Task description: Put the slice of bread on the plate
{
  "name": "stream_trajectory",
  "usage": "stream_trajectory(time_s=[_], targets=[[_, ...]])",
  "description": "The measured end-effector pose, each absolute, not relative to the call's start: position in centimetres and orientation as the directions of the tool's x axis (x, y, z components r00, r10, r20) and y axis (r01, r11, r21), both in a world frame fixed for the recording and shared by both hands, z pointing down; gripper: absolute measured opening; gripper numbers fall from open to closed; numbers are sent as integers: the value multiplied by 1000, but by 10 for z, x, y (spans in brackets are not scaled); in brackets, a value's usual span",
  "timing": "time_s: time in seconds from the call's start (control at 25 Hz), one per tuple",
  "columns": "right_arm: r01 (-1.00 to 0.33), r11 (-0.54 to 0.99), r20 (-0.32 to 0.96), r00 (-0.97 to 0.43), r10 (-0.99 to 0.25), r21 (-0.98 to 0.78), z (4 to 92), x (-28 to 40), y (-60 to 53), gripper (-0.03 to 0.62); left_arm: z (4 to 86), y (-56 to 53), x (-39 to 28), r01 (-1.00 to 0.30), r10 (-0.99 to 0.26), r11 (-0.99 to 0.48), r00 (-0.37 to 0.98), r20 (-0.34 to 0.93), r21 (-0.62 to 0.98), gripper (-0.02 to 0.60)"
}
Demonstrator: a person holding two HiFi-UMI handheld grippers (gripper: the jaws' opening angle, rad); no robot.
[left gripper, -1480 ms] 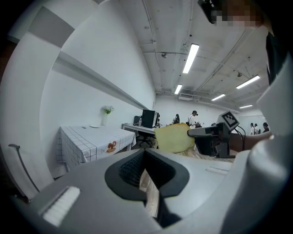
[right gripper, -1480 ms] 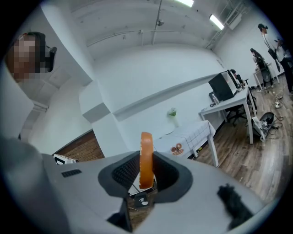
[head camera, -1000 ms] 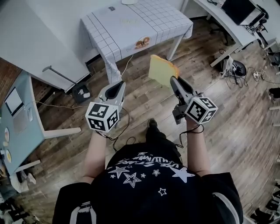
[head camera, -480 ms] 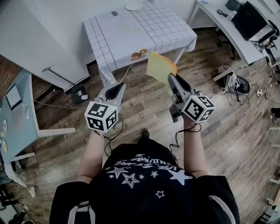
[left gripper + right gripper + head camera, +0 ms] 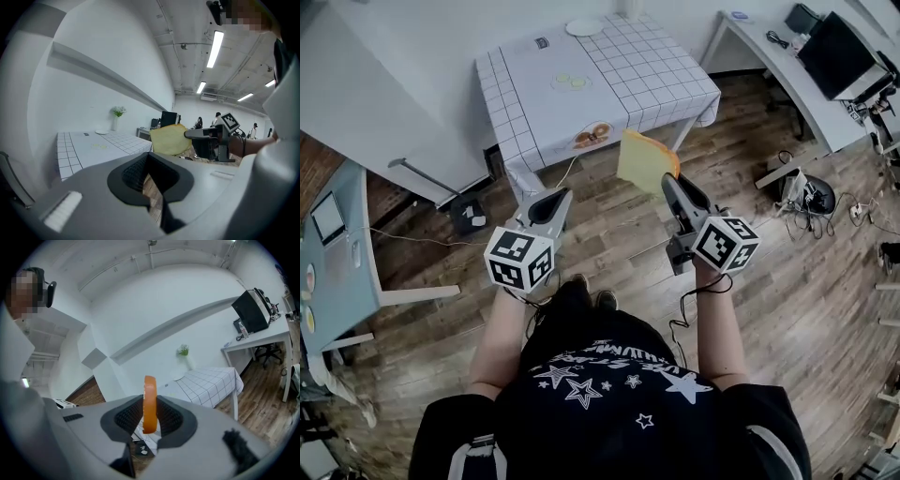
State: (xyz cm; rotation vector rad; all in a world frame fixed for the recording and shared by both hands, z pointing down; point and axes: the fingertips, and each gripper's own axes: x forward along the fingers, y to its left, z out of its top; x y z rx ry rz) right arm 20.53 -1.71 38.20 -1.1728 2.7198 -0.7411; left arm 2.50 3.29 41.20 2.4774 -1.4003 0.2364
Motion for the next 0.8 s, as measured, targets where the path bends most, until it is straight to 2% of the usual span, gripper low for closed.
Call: stream_trajectory(time_s=[0.4, 0.8], targets=[[-712, 563, 148, -665, -732, -420, 377, 182, -83, 91, 407, -62, -9, -839, -805, -514, 543, 237, 176, 9], [-740, 549, 155, -640, -753, -388, 366, 132, -178, 91, 412, -160, -60, -832, -799, -520, 554, 233, 195, 9]])
